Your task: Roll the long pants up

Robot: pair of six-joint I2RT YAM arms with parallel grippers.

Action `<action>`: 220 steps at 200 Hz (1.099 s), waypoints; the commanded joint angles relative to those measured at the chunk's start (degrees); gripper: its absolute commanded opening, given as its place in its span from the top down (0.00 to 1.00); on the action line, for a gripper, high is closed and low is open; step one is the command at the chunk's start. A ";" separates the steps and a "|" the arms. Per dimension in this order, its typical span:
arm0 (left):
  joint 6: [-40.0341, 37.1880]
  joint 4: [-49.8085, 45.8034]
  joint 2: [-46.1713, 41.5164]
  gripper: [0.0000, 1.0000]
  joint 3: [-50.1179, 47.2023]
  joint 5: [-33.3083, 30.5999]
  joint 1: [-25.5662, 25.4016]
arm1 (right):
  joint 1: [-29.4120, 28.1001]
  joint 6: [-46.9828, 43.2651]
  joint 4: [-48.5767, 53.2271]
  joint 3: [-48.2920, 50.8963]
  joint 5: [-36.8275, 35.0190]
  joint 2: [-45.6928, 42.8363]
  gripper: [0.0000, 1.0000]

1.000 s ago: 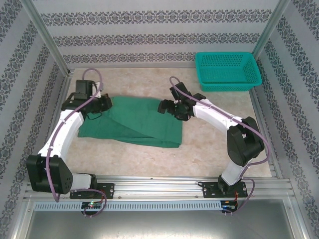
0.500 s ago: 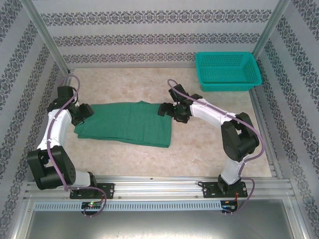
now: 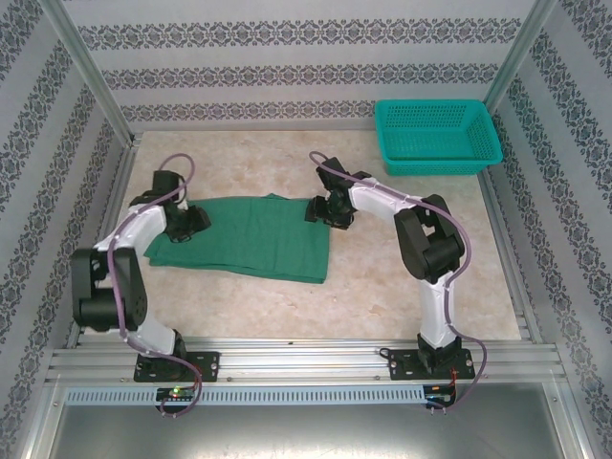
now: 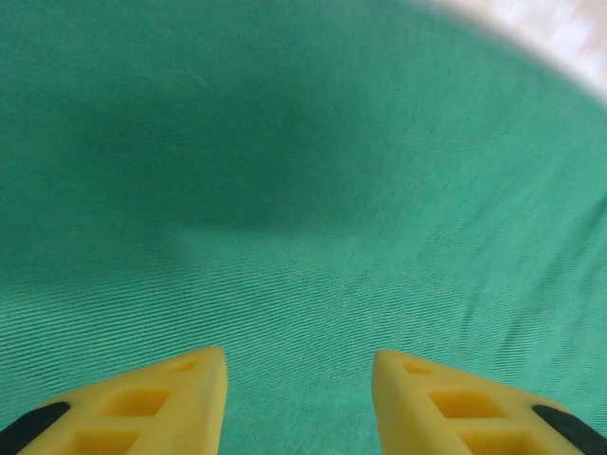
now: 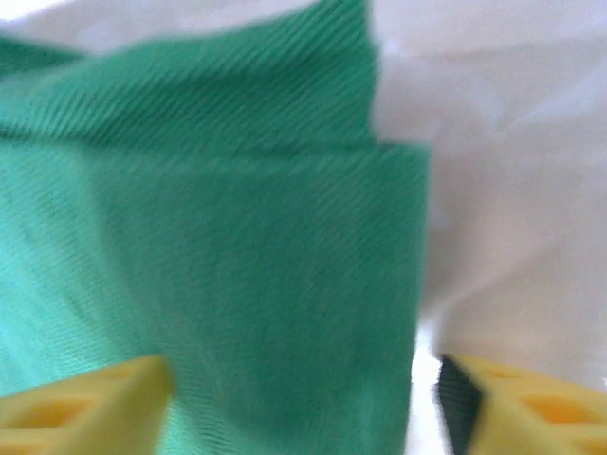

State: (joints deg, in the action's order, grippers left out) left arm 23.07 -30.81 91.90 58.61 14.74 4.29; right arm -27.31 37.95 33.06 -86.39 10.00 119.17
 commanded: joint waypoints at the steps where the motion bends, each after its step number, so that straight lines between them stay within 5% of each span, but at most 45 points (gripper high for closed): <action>1: 1.21 1.45 6.26 0.59 3.42 -0.74 -2.84 | 1.21 -1.62 3.02 -2.08 0.69 1.42 0.95; 4: 1.19 1.30 7.26 0.60 4.12 -0.70 -3.15 | 1.21 -1.65 3.06 -1.39 0.65 0.98 1.00; 60: -0.34 -2.33 23.41 0.72 20.79 0.68 -11.47 | -3.94 0.90 -0.59 25.22 0.20 -20.70 1.00; 100: -0.25 -5.43 32.62 0.73 33.95 1.11 -18.87 | -18.07 6.70 3.31 33.80 -3.06 -30.71 1.00; 141: -0.56 -8.25 40.59 0.72 44.92 1.84 -24.46 | -31.21 11.50 2.67 33.59 -0.91 -28.62 1.00; 147: -0.67 -8.46 41.17 0.71 46.03 1.82 -24.93 | -32.35 10.99 2.58 32.86 -0.31 -27.96 0.86; 154: -0.61 -8.72 41.59 0.70 46.86 1.59 -25.19 | -33.47 10.66 3.51 31.89 -1.09 -27.58 0.56; 165: -1.01 -8.29 41.04 0.70 47.30 1.65 -25.22 | -34.28 9.53 4.25 30.54 -1.95 -28.42 0.41; 174: -1.57 -7.91 39.66 0.68 46.85 1.16 -25.24 | -34.31 8.96 5.33 29.63 -3.14 -30.00 0.04; 199: -3.39 -8.06 33.09 0.61 44.56 -0.73 -25.25 | -32.71 5.82 11.28 24.02 -10.45 -36.28 0.02; 220: -4.43 -8.95 27.04 0.60 40.48 0.28 -25.59 | -25.02 2.53 14.03 19.90 -13.58 -39.75 0.02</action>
State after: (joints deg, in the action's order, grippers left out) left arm 21.32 -36.95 127.85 102.32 15.79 -21.63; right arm -59.29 44.60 42.00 -61.06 3.68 84.86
